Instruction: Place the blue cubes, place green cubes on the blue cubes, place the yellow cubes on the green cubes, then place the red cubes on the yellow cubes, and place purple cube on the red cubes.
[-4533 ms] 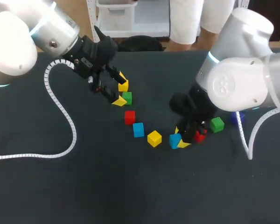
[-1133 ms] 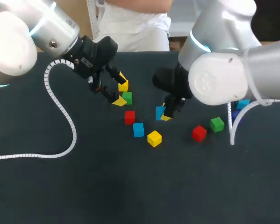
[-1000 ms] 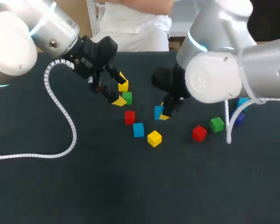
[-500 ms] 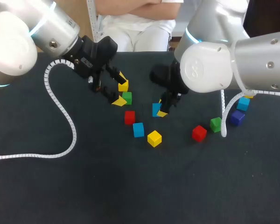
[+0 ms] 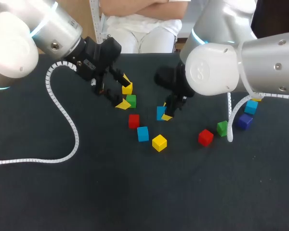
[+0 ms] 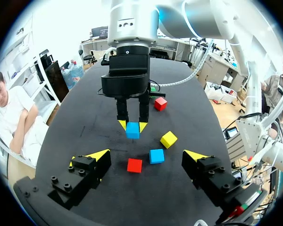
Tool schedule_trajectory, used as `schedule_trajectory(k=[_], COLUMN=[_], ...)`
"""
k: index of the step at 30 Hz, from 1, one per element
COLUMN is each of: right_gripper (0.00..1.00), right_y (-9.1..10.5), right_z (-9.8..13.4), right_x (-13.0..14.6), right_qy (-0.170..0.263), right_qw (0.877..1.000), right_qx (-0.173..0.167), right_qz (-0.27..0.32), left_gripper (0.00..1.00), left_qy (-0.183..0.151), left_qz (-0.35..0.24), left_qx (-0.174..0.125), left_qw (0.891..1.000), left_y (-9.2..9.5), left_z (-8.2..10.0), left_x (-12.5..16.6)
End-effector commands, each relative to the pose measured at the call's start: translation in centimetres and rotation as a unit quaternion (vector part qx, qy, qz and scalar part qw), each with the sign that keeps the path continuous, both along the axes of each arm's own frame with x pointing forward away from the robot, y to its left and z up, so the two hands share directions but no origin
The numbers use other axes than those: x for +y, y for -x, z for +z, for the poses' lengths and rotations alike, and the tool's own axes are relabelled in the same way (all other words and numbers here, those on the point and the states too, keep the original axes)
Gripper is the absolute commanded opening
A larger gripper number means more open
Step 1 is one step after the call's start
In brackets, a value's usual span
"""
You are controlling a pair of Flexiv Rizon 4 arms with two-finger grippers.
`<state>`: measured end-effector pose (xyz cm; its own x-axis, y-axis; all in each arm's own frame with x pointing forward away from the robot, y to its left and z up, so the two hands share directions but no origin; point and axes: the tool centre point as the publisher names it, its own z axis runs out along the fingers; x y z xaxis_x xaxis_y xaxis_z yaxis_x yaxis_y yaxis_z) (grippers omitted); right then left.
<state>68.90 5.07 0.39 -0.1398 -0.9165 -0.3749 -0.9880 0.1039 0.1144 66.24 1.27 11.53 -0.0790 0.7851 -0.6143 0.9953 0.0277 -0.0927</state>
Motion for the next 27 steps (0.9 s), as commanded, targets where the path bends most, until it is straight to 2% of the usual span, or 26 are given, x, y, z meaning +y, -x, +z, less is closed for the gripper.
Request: schedule_trajectory(k=[1,19,27], right_gripper=[0.0,0.0,0.0], right_y=[-0.3,-1.9,-0.5], right_z=[-0.4,-1.5,-1.1], right_x=[-0.1,-0.1,-0.8], right_qy=[-0.004,0.009,0.021], right_qw=[1.0,1.0,1.0], right_qx=[0.0,0.001,0.001], right_qz=[0.001,0.007,-0.01], left_gripper=[1.0,1.0,1.0], left_qy=[-0.002,-0.002,-0.002], left_qz=[0.0,0.0,0.0], left_qx=[0.001,0.001,0.001], left_qw=[1.0,1.0,1.0], left_y=[-0.1,-0.1,-0.1], left_z=[0.0,0.0,0.0], left_x=[0.0,0.0,0.0])
